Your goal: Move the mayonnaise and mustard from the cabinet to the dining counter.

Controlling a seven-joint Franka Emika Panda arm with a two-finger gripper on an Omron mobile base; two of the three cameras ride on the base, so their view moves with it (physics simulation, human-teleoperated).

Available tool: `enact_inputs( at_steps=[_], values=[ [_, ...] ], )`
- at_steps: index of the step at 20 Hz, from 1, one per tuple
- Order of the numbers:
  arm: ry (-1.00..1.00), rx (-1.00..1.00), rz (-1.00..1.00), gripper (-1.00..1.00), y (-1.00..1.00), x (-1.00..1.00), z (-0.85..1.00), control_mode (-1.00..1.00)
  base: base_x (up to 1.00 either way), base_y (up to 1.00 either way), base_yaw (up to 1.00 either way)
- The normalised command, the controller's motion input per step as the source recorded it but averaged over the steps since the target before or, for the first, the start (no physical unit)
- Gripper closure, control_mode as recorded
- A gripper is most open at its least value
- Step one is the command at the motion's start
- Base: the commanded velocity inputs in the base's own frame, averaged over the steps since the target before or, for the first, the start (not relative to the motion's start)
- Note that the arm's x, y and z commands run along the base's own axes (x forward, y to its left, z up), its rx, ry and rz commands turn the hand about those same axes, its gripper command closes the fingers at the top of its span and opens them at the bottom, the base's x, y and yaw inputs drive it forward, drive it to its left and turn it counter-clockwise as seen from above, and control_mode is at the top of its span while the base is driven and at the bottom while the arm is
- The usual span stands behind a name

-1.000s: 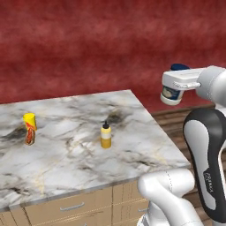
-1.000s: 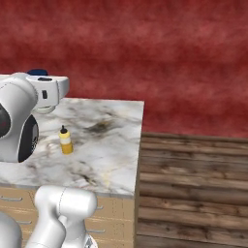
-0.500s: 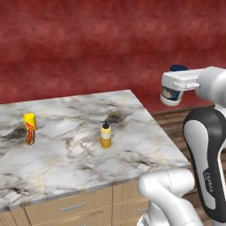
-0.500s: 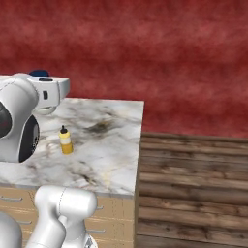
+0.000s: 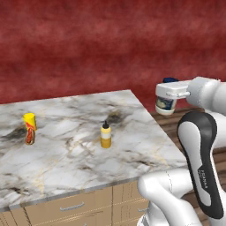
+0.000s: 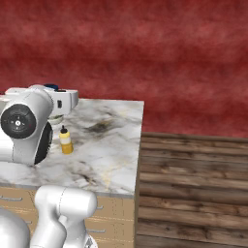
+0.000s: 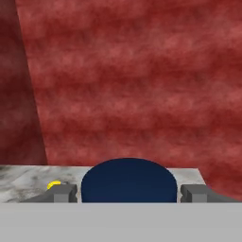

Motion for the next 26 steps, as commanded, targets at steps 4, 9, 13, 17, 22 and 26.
enact_inputs(
  at_steps=[4,9,13,17,22,26],
  values=[
    [0.05,-0.03,0.08,1.00,-0.27,0.52,-0.54,-1.00,0.00,0.00,0.00],
    [0.00,-0.04,0.13,1.00,-0.44,0.56,-0.49,-1.00,0.00,0.00,0.00],
    [0.00,-0.09,0.17,1.00,-0.35,0.50,-0.47,-1.00,0.00,0.00,0.00],
    [0.00,-0.14,0.23,1.00,-0.30,0.39,-0.49,-1.00,0.00,0.00,0.00],
    [0.00,-0.09,0.27,1.00,-0.27,0.29,-0.41,-1.00,0.00,0.00,0.00],
    [0.00,-0.03,0.26,1.00,-0.14,0.23,-0.39,-1.00,0.00,0.00,0.00]
  ],
)
